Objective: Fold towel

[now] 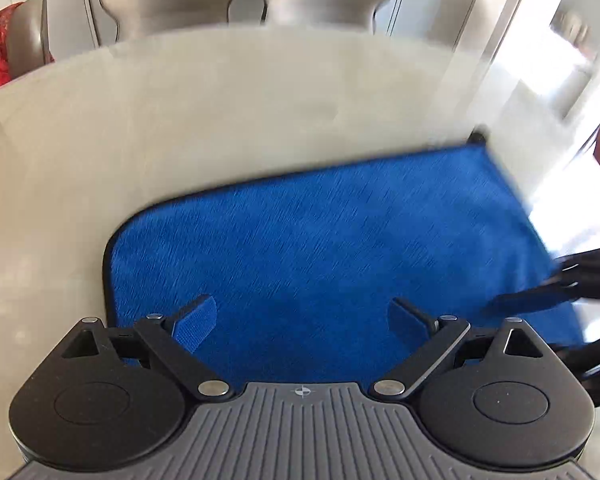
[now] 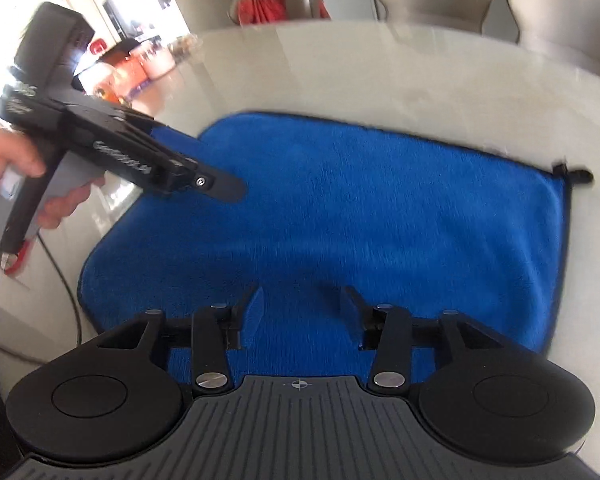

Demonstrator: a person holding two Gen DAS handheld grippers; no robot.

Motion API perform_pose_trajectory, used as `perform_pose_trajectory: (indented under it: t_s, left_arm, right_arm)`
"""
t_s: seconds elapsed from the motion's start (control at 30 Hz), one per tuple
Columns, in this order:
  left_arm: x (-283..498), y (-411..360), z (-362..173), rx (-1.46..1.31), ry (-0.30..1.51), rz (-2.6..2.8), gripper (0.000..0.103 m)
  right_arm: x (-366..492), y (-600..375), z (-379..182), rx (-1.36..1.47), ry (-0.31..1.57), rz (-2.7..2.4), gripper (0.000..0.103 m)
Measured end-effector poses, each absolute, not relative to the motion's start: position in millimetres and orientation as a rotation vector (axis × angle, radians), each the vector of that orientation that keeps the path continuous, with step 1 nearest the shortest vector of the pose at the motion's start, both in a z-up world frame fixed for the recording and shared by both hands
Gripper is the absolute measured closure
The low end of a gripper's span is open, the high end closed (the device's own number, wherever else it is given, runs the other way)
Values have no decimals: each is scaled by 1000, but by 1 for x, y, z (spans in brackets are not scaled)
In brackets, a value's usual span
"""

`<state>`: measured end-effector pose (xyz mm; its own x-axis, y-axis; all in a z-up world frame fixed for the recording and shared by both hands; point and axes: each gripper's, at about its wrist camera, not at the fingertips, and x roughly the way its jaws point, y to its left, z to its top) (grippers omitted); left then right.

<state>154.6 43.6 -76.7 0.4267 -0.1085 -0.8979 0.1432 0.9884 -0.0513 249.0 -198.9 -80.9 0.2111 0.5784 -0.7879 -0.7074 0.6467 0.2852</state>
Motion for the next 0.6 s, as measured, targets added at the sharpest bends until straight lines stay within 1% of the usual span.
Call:
perform_pose_trajectory:
  t_s: [0.07,0.1,0.23,0.4,0.5,0.57,0.6]
  left_arm:
    - [148,41,-80,82,1118,-165,6]
    - [142,42,-81,92,1125,-168,3]
    - [127,52,-79,93,1138,-167,3]
    - [121,66,-74,10,1139,-123,3]
    - [109,71,-67,-60,1121,-144,3]
    - [104,68,-67,-65,1132,-175,3]
    - [102,65,-71,-43,1141,-176,3]
  right_arm:
    - [238,-213,-81,-147,1028,879,58]
    - [231,-220,-81,-146,1029,871,58]
    - [206,-246,-78,-116,1074,809,58]
    - [187,-253,-74,-94,1119,730,57]
    - [185,-251,-71,-34,1133,682,55]
    - [184,-241,-70,18,1106,695,51]
    - [184,-237,-73,17,1107,705,43]
